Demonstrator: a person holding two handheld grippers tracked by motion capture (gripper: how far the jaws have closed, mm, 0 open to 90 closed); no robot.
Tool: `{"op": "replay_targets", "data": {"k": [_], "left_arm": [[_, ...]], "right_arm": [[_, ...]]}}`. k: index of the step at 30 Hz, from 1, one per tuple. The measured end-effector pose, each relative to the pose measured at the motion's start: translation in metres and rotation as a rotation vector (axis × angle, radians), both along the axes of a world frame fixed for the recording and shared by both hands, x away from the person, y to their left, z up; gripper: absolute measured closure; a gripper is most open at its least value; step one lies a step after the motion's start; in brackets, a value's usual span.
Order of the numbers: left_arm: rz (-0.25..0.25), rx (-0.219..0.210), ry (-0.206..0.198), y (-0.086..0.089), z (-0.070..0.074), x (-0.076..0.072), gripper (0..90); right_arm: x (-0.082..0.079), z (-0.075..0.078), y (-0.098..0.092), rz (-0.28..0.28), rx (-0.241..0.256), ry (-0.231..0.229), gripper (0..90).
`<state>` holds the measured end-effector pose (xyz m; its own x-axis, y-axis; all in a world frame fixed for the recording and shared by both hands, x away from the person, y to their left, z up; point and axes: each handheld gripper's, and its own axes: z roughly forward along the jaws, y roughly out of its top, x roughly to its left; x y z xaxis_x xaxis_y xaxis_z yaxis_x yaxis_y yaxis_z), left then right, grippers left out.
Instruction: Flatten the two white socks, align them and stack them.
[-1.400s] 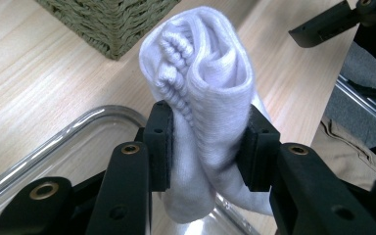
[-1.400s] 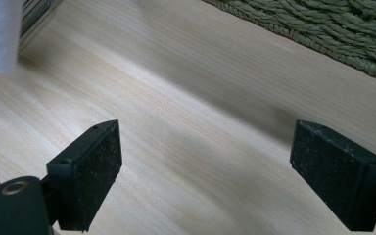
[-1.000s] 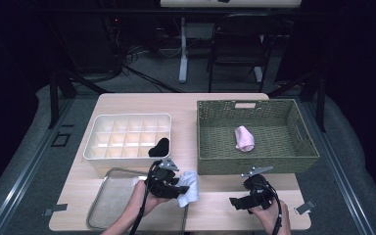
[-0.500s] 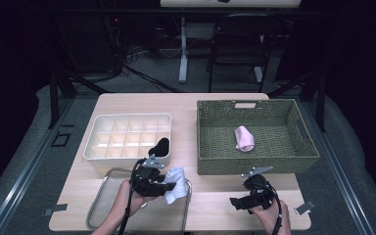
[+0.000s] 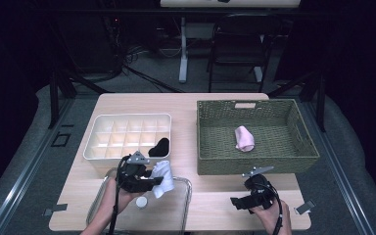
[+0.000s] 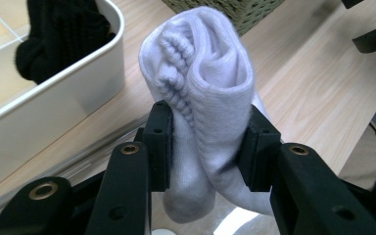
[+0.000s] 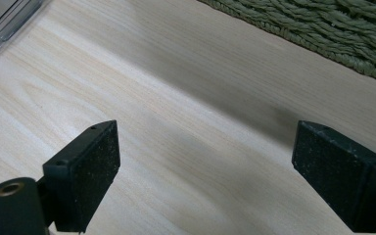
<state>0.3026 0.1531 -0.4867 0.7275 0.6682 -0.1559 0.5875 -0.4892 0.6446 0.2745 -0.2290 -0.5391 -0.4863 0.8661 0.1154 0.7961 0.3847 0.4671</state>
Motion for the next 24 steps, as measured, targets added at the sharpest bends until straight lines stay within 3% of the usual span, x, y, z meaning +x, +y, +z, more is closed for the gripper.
{"op": "replay_targets", "data": {"k": [24], "left_arm": [[0.075,0.010,-0.044,0.018,0.008,0.008,62.6]], "right_arm": [[0.001,0.000,-0.001,-0.003,-0.003,-0.003,10.4]]}}
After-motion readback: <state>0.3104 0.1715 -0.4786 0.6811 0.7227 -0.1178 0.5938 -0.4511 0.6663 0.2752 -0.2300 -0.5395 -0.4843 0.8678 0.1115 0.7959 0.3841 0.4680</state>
